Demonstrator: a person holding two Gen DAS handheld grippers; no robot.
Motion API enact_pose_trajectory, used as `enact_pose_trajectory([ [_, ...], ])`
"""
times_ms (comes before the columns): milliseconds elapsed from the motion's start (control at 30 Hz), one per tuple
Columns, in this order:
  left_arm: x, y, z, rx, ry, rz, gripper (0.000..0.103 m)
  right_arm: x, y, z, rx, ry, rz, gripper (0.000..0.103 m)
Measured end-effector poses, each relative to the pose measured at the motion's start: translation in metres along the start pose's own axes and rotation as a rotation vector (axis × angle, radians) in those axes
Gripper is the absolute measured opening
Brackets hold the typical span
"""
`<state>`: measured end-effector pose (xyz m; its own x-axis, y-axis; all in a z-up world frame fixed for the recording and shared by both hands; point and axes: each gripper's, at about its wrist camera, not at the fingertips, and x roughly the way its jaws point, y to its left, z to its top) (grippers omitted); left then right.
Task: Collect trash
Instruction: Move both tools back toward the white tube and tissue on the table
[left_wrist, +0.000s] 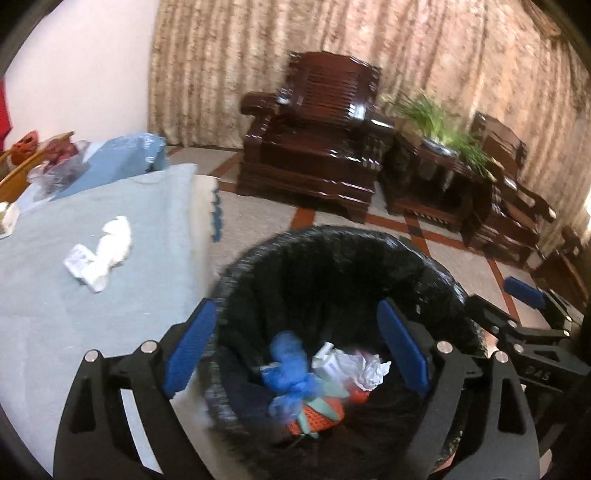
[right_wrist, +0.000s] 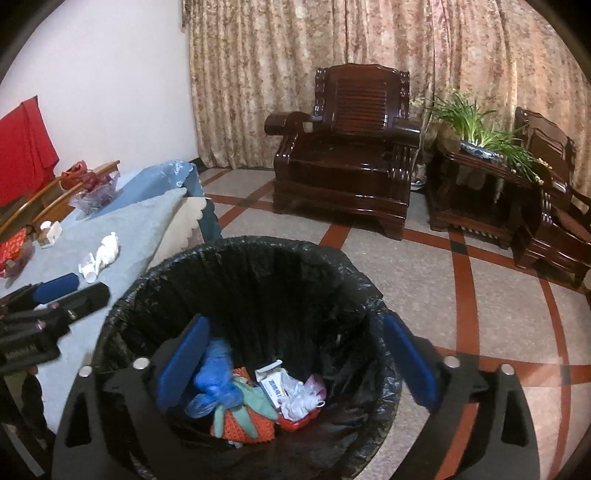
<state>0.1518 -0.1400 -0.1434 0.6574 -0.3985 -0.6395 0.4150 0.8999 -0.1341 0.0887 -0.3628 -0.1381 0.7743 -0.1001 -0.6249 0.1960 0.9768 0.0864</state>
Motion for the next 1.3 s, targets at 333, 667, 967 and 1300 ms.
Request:
enact_pose_trajectory([
  [333, -0.056, 0.078, 0.006, -0.104, -0.098, 0.164, 0.089, -0.007, 0.046, 0.012, -0.038, -0.034, 0.077, 0.097],
  [667, -0.089, 0.157, -0.004, -0.166, -0.117, 0.315, 0.089, 0.012, 0.138, 0.028, -0.137, -0.049, 0.205, 0.097],
  [967, -0.092, 0.223, -0.011, -0.222, -0.102, 0.403, 0.089, 0.039, 0.211, 0.039, -0.201, -0.055, 0.277, 0.097],
  [1300, -0.070, 0.275, -0.013, -0.259, -0.074, 0.452, 0.089, 0.098, 0.271, 0.035, -0.241, 0.008, 0.289, 0.097],
])
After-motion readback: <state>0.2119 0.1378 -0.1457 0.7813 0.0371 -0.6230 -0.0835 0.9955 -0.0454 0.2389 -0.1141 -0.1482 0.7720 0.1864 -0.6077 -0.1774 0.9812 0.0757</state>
